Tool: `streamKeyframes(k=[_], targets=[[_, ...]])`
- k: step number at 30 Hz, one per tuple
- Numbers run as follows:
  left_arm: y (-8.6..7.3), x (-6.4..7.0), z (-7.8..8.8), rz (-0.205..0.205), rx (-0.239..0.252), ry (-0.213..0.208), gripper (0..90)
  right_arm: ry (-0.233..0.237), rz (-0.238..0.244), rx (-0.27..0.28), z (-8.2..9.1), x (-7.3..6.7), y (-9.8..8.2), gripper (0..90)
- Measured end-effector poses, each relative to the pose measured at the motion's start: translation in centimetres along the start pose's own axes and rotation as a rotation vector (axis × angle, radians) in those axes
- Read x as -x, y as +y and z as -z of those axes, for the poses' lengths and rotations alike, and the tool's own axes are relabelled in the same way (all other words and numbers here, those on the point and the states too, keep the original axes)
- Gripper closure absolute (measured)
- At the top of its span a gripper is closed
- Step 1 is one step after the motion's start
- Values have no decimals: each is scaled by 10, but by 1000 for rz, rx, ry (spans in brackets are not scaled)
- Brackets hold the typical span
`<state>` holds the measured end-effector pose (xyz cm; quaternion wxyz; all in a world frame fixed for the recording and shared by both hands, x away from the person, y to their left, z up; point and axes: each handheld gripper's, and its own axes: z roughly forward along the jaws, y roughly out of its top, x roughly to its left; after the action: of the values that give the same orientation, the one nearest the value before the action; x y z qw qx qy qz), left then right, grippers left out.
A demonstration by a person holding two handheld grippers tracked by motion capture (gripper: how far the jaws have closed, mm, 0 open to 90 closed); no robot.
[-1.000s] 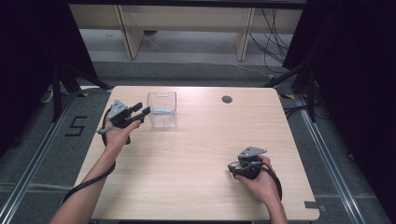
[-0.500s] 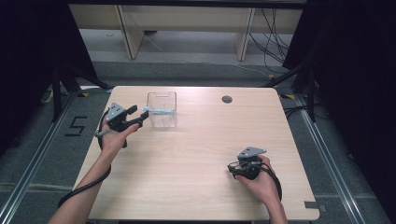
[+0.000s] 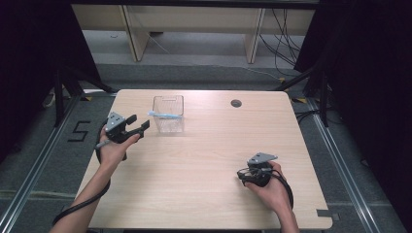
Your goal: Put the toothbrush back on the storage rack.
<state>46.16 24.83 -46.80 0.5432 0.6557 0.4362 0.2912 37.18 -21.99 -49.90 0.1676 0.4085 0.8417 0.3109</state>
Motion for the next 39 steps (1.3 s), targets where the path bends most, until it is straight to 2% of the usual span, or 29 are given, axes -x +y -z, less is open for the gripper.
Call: streamKeyframes(k=[4, 7, 10, 12, 16, 19, 25, 26, 29, 31, 33, 39], targets=[[-2, 2, 10, 4, 4, 3, 353, 1, 3, 1, -1, -1, 0, 449], [-7, 5, 19, 0, -6, 0, 353, 5, -19, -4, 1, -2, 0, 449], [-13, 8, 30, -2, -11, -6, 352, 1, 4, 1, 1, 0, 0, 449], [-16, 10, 37, -1, -11, -13, 352, 2, -10, -1, 0, -1, 0, 448], [-23, 13, 50, 1, -9, -22, 350, 3, 12, 3, 0, 0, 0, 448], [-29, 15, 59, 3, -11, -27, 351, 1, 9, 4, 0, 0, 0, 448], [-42, 19, 70, 8, -7, -37, 351, 4, -7, -1, 1, 0, 0, 447], [-45, 21, 73, 6, -22, -32, 351, 4, -7, 0, 1, 0, 0, 448], [-53, 22, 76, 6, -22, -40, 351, 2, 6, 2, 0, 0, -1, 447], [-58, 23, 79, 1, -26, -34, 351, 5, -11, -7, 1, -1, -1, 447], [-63, 24, 83, 1, -23, -31, 351, 3, 4, -1, 0, -1, -1, 447], [-77, 21, 91, 4, -13, -13, 350, 5, -12, -7, 1, -1, -1, 447]])
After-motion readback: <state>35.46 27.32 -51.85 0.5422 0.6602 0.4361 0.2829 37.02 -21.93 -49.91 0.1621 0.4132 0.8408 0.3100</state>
